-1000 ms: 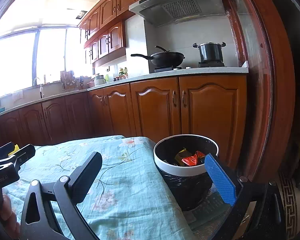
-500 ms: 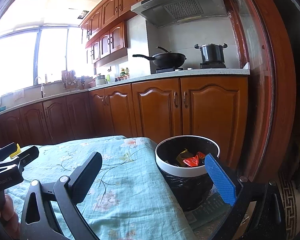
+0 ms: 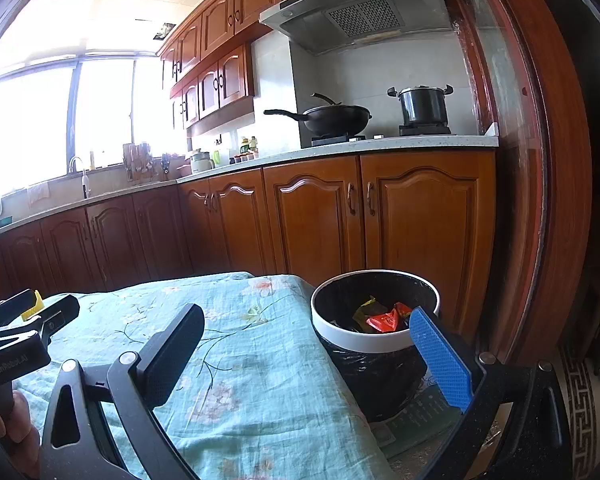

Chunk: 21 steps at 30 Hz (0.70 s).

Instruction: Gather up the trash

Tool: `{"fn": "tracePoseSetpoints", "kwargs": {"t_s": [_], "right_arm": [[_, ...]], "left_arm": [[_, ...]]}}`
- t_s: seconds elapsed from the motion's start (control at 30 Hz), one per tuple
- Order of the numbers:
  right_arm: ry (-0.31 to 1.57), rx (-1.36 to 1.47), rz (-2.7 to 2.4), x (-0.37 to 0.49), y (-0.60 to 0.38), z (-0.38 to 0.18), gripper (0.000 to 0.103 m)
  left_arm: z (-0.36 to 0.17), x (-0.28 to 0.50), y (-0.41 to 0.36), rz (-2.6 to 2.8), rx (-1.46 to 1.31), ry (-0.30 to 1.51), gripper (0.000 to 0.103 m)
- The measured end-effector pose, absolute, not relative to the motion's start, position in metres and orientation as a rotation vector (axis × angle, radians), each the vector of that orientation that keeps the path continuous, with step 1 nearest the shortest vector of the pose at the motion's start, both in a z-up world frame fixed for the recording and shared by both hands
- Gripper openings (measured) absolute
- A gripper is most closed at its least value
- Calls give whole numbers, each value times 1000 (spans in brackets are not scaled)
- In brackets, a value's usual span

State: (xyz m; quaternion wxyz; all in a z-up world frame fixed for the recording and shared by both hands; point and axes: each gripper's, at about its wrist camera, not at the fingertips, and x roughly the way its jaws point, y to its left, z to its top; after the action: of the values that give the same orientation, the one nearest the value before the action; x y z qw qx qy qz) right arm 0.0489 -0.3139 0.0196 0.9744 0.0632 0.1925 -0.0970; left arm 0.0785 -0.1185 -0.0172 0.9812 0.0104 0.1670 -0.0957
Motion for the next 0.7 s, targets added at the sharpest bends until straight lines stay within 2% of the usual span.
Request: {"fn": "tracePoseSetpoints", "kwargs": {"t_s": [0.7], "right_arm": [[397, 146, -191, 49, -319, 20, 103]], "left_arm": [[-21, 81, -124, -202, 43, 337, 102]]}}
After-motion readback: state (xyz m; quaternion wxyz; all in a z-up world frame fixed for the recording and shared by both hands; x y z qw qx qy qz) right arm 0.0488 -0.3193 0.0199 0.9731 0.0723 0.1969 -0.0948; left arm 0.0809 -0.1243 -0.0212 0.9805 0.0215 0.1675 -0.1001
